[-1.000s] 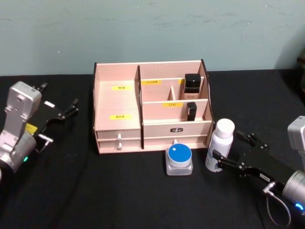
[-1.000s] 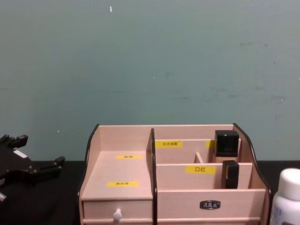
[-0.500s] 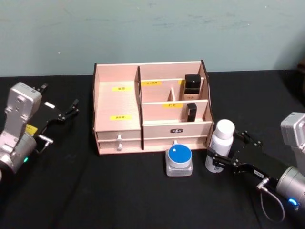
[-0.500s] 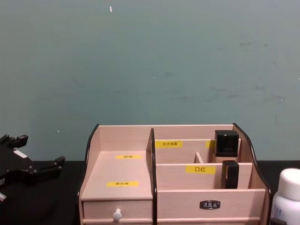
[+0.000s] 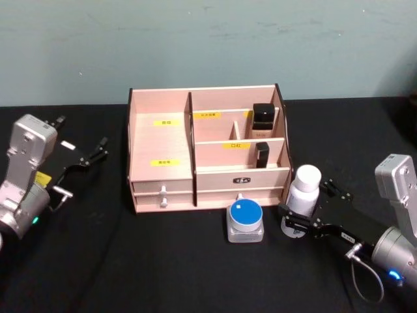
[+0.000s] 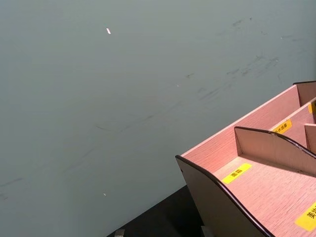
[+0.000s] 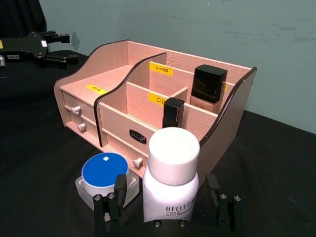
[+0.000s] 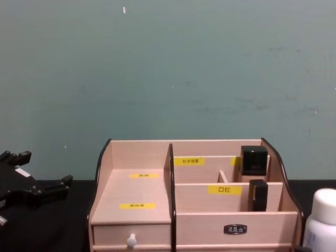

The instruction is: Pick up the facial cleanser and watermelon frost from the table and place them into the tiered storage box.

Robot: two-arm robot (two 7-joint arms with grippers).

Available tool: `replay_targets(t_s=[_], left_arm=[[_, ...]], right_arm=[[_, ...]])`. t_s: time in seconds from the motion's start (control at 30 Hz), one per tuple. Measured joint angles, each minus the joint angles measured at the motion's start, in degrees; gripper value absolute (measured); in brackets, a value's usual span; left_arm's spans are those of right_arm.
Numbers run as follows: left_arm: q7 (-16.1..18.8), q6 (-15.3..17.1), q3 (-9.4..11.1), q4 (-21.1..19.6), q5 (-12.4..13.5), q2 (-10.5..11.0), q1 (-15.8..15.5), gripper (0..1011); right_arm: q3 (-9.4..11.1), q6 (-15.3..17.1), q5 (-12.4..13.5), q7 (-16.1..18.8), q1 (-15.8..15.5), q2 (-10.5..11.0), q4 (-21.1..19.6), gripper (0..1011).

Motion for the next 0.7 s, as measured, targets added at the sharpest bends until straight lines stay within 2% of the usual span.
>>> replay_targets(t_s=[0.37,0.63,0.7], left_arm=[[0.00,0.00,0.00,0.00,0.00,0.00,0.00,1001],[0.00,0.00,0.00,0.00,0.00,0.00,0.00,1001],[0.00,0.00,0.00,0.00,0.00,0.00,0.00,1001]], right_arm=[[0.10,0.00,0.14,-0.05,-0.11,0.07,-0.05,997],[0.16,-0.02,0.26,-0.10,-0.15,0.11,-0.09,836],[0.17,-0.02,0.28,-0.10,-0.16,0.12,-0.10,761]])
